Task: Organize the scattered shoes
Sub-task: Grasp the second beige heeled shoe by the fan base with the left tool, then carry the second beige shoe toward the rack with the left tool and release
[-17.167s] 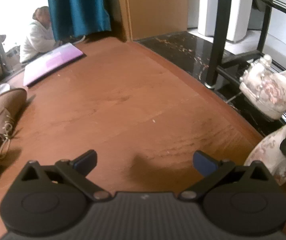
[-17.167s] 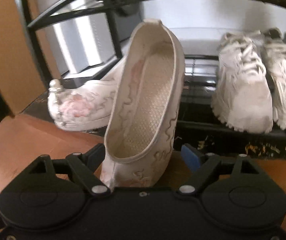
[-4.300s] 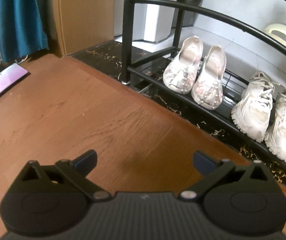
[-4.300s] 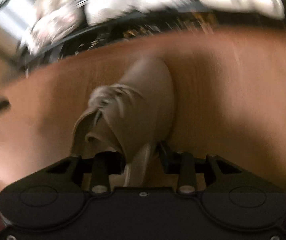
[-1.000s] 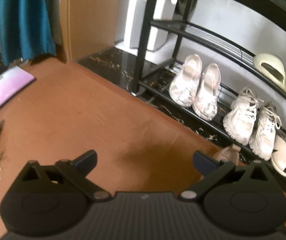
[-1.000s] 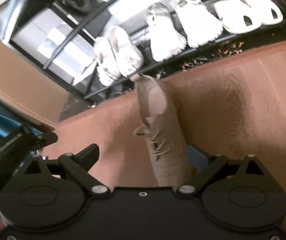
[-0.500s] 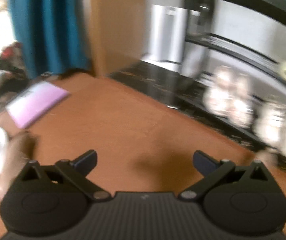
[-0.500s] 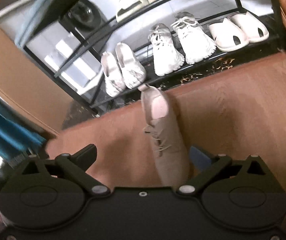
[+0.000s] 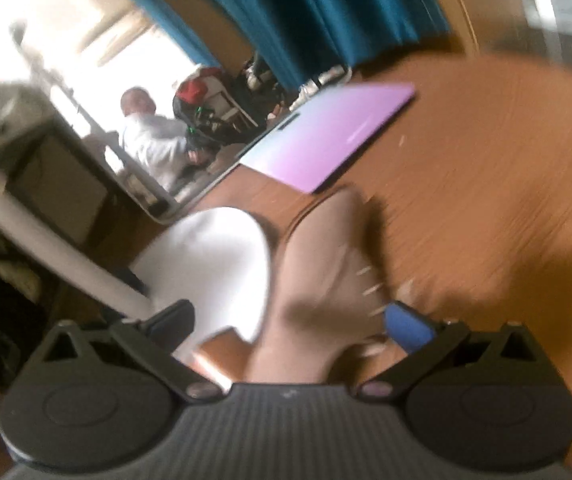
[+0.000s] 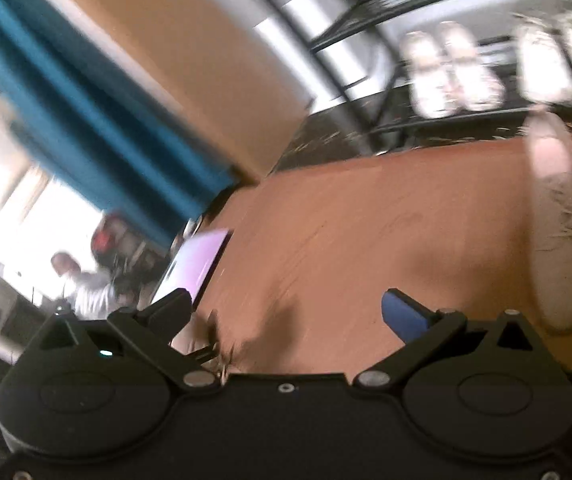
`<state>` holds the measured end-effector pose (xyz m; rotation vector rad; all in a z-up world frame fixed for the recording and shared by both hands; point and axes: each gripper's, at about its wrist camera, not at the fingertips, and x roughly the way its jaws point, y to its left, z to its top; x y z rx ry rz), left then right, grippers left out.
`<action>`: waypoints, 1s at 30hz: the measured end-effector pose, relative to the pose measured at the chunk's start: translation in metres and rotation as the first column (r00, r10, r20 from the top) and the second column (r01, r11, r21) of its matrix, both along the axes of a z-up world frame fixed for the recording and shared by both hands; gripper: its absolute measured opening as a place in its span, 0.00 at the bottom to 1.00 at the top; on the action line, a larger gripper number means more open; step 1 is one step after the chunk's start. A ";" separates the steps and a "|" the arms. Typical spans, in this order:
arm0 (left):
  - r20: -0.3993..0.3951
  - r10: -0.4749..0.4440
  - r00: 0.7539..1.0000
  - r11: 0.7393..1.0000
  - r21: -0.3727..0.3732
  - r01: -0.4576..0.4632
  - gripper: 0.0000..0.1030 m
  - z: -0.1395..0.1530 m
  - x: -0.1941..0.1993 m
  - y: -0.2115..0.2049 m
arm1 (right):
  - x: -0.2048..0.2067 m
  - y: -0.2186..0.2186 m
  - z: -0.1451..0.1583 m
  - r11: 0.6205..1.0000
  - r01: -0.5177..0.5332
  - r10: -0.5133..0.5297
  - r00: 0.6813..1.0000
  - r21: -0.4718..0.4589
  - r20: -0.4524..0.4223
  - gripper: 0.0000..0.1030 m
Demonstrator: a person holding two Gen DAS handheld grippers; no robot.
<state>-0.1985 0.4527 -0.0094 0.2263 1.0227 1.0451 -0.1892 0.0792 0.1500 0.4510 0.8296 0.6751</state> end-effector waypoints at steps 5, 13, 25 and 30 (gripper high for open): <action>-0.046 -0.044 0.998 0.990 -0.133 0.038 0.89 -0.026 -0.008 0.027 | -0.009 0.012 0.000 0.998 -0.044 0.046 0.998 -0.044 0.032 1.00; -0.184 -0.140 0.973 0.989 -0.074 0.128 0.82 -0.052 0.001 0.022 | -0.001 -0.003 -0.007 0.999 0.035 -0.035 0.999 -0.035 -0.024 1.00; 0.094 -0.026 0.995 0.983 -0.180 0.043 0.03 0.013 -0.002 0.042 | 0.011 -0.043 -0.011 0.987 0.157 -0.153 0.985 0.043 -0.082 1.00; 0.164 -0.093 0.982 0.952 -0.273 0.136 0.04 0.036 0.013 0.033 | 0.020 -0.067 -0.012 0.967 0.240 -0.231 0.967 0.080 -0.110 1.00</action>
